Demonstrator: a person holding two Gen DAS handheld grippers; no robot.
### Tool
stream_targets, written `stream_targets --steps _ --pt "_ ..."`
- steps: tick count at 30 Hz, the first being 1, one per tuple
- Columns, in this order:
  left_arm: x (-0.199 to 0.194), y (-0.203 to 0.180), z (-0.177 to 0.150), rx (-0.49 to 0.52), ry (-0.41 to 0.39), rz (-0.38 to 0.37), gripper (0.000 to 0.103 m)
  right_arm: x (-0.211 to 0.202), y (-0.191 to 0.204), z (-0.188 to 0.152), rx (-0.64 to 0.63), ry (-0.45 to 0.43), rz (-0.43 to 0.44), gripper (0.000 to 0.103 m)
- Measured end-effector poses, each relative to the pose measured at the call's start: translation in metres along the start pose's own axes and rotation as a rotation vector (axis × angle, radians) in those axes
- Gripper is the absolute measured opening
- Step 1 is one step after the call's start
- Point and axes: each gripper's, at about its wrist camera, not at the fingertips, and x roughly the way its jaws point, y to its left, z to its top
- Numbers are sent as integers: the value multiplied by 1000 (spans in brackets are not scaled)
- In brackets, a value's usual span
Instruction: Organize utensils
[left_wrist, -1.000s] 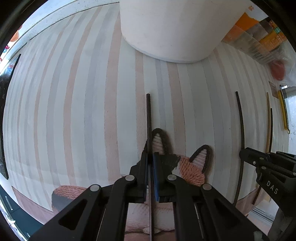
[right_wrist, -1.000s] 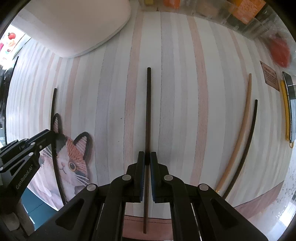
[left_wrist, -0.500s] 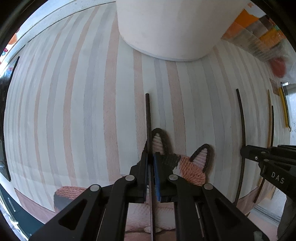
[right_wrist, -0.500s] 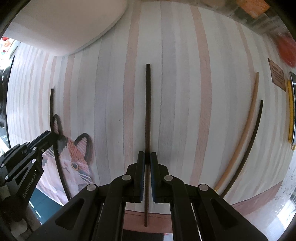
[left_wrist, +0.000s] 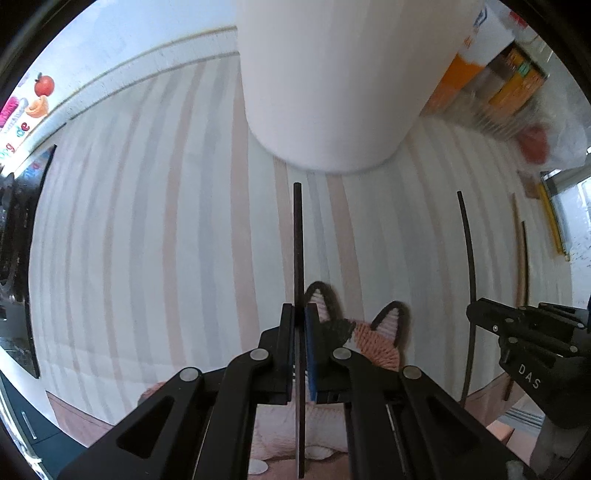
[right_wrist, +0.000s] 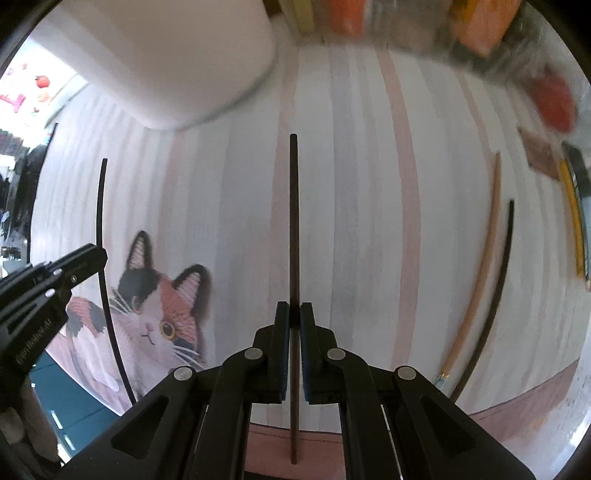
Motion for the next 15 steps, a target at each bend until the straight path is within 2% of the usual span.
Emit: stream_targets --steps 7,10,15 --pt "-33 5 3 -30 -75 -19 3 -37 -11 2 -13 -126 52 5" --pt "-50 19 0 -42 -108 -29 3 -54 -12 1 -20 -180 71 5" --pt "-82 29 7 -73 -187 -36 3 -76 -1 2 -26 -256 108 5"
